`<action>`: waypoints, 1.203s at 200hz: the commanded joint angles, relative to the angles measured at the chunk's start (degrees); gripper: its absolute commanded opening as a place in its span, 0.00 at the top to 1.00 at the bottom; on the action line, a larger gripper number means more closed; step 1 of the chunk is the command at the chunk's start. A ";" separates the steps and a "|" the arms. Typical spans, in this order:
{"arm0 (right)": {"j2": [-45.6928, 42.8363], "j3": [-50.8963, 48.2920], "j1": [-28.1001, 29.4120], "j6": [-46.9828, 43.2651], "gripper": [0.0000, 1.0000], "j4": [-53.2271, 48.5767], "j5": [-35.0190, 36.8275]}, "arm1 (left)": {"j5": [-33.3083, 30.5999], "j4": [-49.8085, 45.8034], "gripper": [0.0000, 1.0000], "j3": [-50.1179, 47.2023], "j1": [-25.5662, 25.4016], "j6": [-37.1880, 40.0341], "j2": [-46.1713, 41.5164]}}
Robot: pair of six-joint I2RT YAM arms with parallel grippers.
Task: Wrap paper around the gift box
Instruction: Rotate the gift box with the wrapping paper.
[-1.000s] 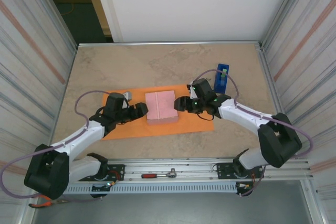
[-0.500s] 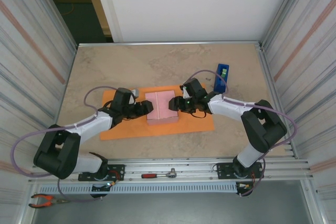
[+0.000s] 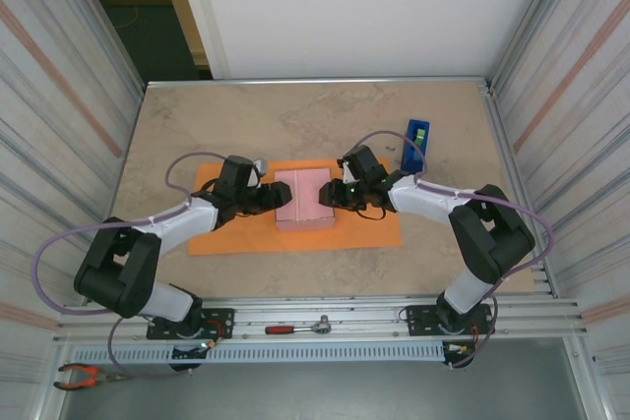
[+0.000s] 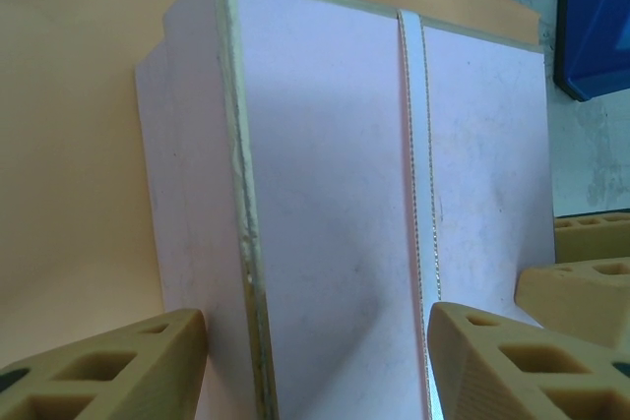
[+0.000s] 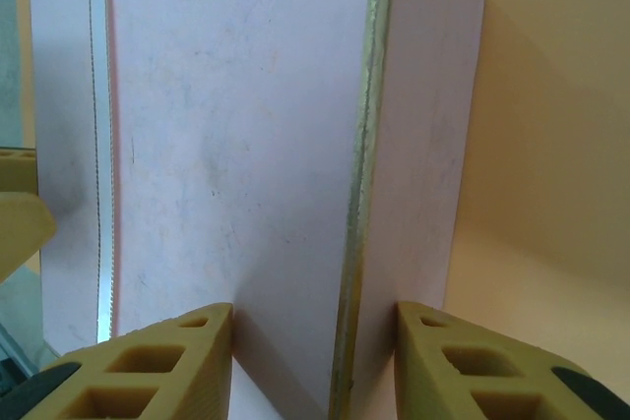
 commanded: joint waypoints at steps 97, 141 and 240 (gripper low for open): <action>1.34 3.79 0.54 -0.13 0.67 0.30 -1.37 | 0.91 -0.76 0.38 6.18 -0.46 3.17 2.16; 1.98 3.12 0.14 -0.04 0.65 0.70 -1.04 | 0.60 0.02 0.37 4.80 -0.43 3.08 2.99; 2.97 3.32 -1.11 0.27 0.63 1.17 -1.63 | -0.17 -0.63 0.35 4.17 -0.30 3.65 3.11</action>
